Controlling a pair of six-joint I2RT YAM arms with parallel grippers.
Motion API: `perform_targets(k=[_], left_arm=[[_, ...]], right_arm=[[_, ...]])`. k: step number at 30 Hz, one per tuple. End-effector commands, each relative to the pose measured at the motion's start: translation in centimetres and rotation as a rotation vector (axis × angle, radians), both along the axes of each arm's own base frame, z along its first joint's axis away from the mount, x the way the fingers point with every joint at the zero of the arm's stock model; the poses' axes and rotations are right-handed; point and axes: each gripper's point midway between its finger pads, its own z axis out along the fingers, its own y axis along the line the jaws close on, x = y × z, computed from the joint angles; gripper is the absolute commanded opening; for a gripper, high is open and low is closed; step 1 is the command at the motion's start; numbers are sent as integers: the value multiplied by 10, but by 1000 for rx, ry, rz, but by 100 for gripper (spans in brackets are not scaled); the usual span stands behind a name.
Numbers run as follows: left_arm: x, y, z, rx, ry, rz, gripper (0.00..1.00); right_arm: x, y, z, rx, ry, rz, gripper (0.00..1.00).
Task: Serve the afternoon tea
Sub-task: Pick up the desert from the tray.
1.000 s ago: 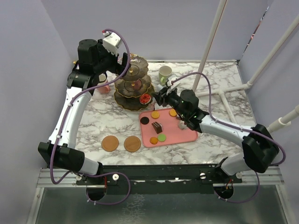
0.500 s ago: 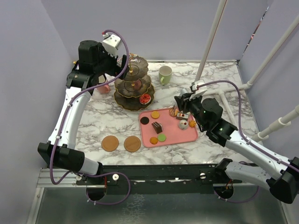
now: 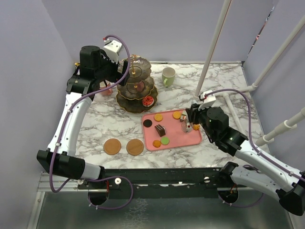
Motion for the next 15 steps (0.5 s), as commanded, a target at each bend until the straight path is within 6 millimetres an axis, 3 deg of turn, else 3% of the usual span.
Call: perform_targets(k=[1, 15], left_arm=[[-8, 6, 4, -3, 0, 28, 99], [-3, -5, 14, -35, -7, -24, 99]], right_arm=[[-2, -6, -7, 5, 4, -29, 39], [10, -5, -7, 3, -84, -53, 45]])
